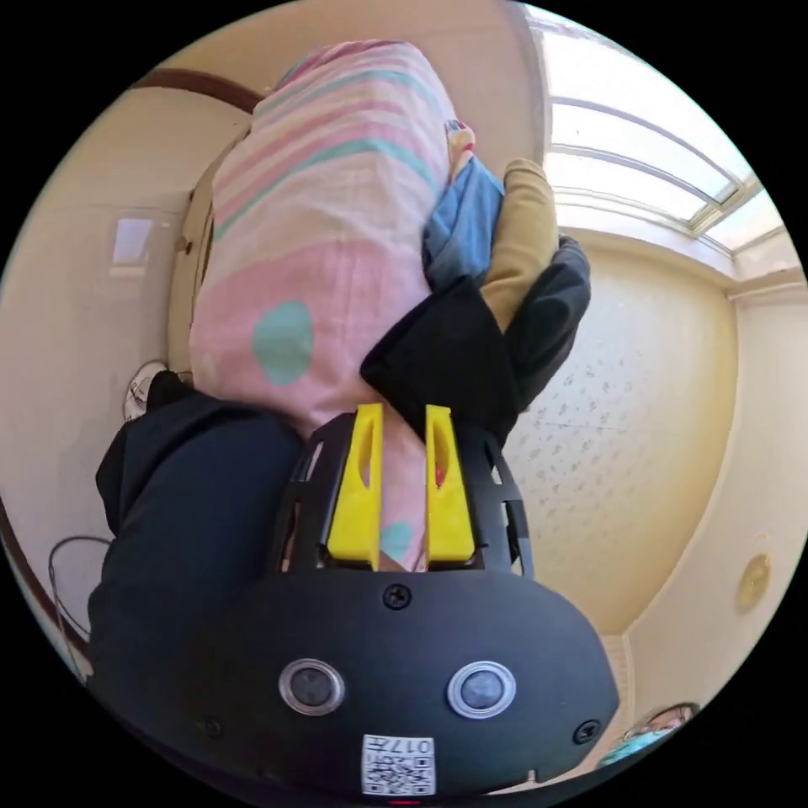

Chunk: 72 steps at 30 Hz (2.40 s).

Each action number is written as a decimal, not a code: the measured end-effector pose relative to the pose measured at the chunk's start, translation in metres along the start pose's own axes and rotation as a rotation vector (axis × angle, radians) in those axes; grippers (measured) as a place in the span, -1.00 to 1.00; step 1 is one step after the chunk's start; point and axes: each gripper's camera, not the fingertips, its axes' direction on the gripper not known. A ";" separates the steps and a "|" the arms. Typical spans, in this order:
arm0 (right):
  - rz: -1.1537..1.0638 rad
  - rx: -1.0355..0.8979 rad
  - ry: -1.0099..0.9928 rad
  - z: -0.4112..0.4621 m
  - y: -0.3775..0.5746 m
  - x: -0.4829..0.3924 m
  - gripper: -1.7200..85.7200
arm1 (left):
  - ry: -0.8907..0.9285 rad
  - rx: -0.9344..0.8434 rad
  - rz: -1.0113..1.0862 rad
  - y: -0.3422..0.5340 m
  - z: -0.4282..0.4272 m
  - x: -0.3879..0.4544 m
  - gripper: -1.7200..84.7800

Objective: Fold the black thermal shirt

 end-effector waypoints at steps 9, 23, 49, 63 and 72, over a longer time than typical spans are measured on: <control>0.004 0.013 -0.006 0.021 0.004 0.005 -0.80 | 0.199 0.214 0.485 0.046 -0.032 0.098 -0.91; 0.029 0.028 -0.067 0.039 0.004 0.042 -0.80 | 0.592 -0.708 1.346 0.533 0.284 0.263 -0.88; 0.034 -0.026 -0.251 -0.027 0.008 0.147 -0.69 | -0.209 -0.485 1.309 0.569 0.180 -0.067 -0.68; 0.183 -0.247 -0.202 -0.089 0.139 0.196 -0.81 | -0.353 -0.943 0.951 0.543 0.201 -0.161 -0.75; 0.210 0.166 -0.486 -0.248 0.079 0.295 -0.87 | 0.086 -0.884 1.188 0.483 0.100 -0.003 -0.87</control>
